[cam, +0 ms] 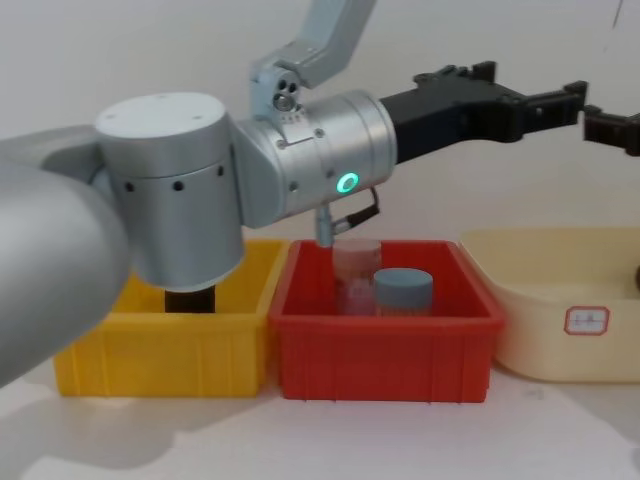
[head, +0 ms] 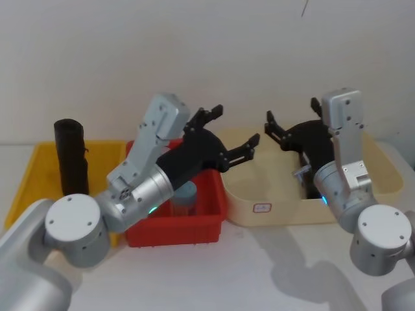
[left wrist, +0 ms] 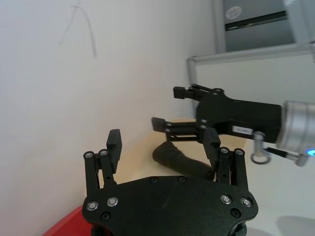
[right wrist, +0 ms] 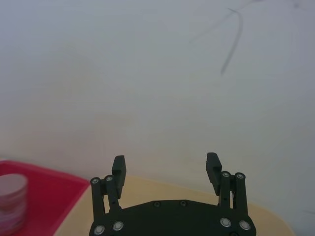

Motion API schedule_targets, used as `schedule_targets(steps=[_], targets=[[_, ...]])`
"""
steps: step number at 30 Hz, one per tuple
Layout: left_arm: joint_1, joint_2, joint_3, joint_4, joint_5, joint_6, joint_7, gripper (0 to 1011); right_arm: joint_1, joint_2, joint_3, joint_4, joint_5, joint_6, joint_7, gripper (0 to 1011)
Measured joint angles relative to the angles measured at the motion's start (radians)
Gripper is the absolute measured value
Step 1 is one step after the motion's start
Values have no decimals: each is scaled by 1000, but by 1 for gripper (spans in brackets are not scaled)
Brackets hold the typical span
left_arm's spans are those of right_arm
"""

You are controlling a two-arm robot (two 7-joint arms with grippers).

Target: Pick up the garbage bag with the one hand and transfer it to the other hand.

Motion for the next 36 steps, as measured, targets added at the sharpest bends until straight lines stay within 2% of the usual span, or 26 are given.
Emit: schedule_targets(steps=[10, 19, 22, 23, 28, 36], targets=[[105, 63, -37, -157, 46, 37, 101, 1001, -64, 16, -57, -76, -20, 32, 71, 1001], [252, 138, -91, -342, 94, 80, 215, 1001, -120, 25, -114, -126, -38, 61, 127, 1001], [324, 171, -121, -421, 110, 93, 257, 1002, -134, 25, -127, -138, -40, 70, 142, 1001], [324, 171, -121, -421, 110, 93, 257, 1002, -136, 25, -129, -140, -40, 74, 146, 1001], [428, 217, -164, -528, 129, 108, 313, 1002, -148, 20, -141, -150, -39, 91, 166, 1001], [498, 248, -194, -600, 141, 117, 349, 1001, -151, 3, -148, -157, -14, 142, 199, 1001]])
